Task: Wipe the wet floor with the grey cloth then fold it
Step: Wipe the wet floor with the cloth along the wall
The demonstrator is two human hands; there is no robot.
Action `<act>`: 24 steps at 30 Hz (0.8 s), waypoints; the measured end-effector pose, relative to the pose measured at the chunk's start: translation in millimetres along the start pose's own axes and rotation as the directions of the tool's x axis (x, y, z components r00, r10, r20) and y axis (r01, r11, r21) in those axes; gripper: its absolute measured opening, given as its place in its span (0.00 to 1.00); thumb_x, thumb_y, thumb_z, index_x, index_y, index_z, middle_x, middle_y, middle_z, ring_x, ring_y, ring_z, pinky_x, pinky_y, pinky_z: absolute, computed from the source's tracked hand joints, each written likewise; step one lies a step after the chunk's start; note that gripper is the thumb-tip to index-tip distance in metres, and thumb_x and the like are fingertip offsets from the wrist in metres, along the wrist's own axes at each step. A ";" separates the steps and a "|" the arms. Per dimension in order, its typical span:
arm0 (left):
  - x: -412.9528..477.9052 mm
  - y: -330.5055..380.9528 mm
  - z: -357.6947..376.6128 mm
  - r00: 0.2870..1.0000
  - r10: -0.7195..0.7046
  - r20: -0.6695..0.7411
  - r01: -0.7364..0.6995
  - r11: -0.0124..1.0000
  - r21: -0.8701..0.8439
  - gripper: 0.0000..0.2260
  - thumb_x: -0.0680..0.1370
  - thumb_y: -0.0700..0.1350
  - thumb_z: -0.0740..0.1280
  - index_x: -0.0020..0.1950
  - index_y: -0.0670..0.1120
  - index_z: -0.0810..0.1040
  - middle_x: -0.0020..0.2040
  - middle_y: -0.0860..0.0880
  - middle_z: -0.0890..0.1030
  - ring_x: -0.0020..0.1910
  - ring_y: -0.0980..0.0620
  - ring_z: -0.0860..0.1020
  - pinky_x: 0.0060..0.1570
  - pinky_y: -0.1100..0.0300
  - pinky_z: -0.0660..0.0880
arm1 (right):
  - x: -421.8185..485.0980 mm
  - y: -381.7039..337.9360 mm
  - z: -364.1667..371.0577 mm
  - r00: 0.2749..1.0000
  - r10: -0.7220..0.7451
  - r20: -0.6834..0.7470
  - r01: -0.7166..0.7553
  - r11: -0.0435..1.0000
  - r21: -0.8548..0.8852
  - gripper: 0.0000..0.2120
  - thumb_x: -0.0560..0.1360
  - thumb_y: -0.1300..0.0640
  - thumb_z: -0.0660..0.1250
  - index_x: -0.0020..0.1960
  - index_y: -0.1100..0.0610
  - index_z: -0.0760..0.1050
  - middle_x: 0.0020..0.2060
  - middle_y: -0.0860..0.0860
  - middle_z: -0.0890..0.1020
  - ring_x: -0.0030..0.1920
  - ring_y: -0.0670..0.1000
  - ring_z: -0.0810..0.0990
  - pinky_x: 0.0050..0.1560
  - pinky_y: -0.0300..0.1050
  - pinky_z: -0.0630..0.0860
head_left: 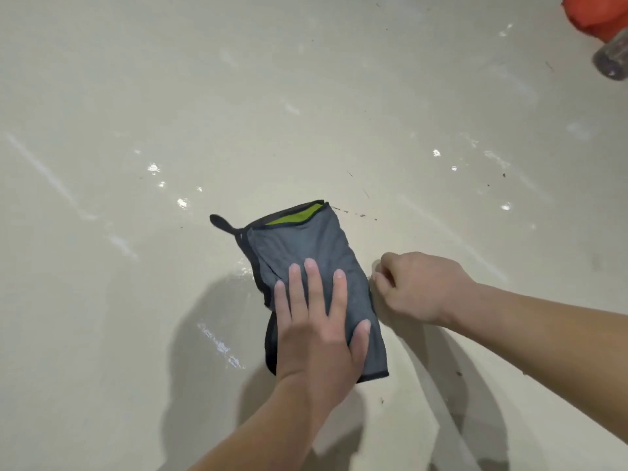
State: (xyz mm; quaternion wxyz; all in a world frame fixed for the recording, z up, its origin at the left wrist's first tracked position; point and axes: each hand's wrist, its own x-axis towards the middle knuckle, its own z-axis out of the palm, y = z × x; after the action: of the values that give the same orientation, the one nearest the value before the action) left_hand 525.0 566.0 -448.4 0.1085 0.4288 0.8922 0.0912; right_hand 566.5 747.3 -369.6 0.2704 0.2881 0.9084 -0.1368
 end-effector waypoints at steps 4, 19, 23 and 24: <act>6.8 7.9 4.9 0.995 0.098 0.014 -0.098 0.995 0.023 0.33 0.81 0.63 0.57 0.82 0.45 0.61 0.81 0.33 0.55 0.80 0.30 0.51 0.76 0.32 0.50 | -26.5 27.1 11.0 0.994 0.079 0.073 -0.079 0.997 -0.008 0.14 0.83 0.41 0.50 0.46 0.48 0.66 0.41 0.45 0.74 0.46 0.55 0.77 0.43 0.48 0.70; -5.7 106.2 19.5 0.853 0.471 0.226 -0.495 0.866 0.062 0.36 0.80 0.64 0.54 0.84 0.49 0.54 0.83 0.37 0.49 0.82 0.34 0.44 0.77 0.34 0.47 | -119.7 132.1 16.8 0.969 0.119 0.219 -0.110 0.993 -0.053 0.16 0.83 0.40 0.51 0.49 0.49 0.69 0.49 0.48 0.78 0.48 0.54 0.74 0.49 0.49 0.72; -15.8 142.8 28.4 0.740 0.599 0.305 -0.642 0.764 0.056 0.36 0.78 0.64 0.55 0.84 0.52 0.54 0.83 0.39 0.49 0.82 0.35 0.44 0.78 0.34 0.47 | -182.9 196.1 32.4 0.966 0.158 0.207 -0.169 0.985 0.038 0.17 0.82 0.40 0.53 0.58 0.49 0.73 0.51 0.46 0.81 0.52 0.53 0.78 0.48 0.48 0.73; -17.1 152.3 31.1 0.711 0.627 0.318 -0.675 0.735 0.058 0.35 0.78 0.63 0.55 0.83 0.52 0.55 0.83 0.39 0.50 0.82 0.35 0.45 0.77 0.34 0.49 | -197.9 211.2 38.4 0.966 0.166 0.200 -0.184 0.980 0.078 0.16 0.82 0.40 0.54 0.58 0.48 0.74 0.50 0.45 0.81 0.51 0.52 0.78 0.48 0.47 0.74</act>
State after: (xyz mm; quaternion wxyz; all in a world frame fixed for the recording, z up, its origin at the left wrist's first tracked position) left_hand 657.4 648.5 -437.3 0.1562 0.7325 0.6625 -0.0138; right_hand 844.5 811.0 -307.6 0.3539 0.3654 0.8413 -0.1831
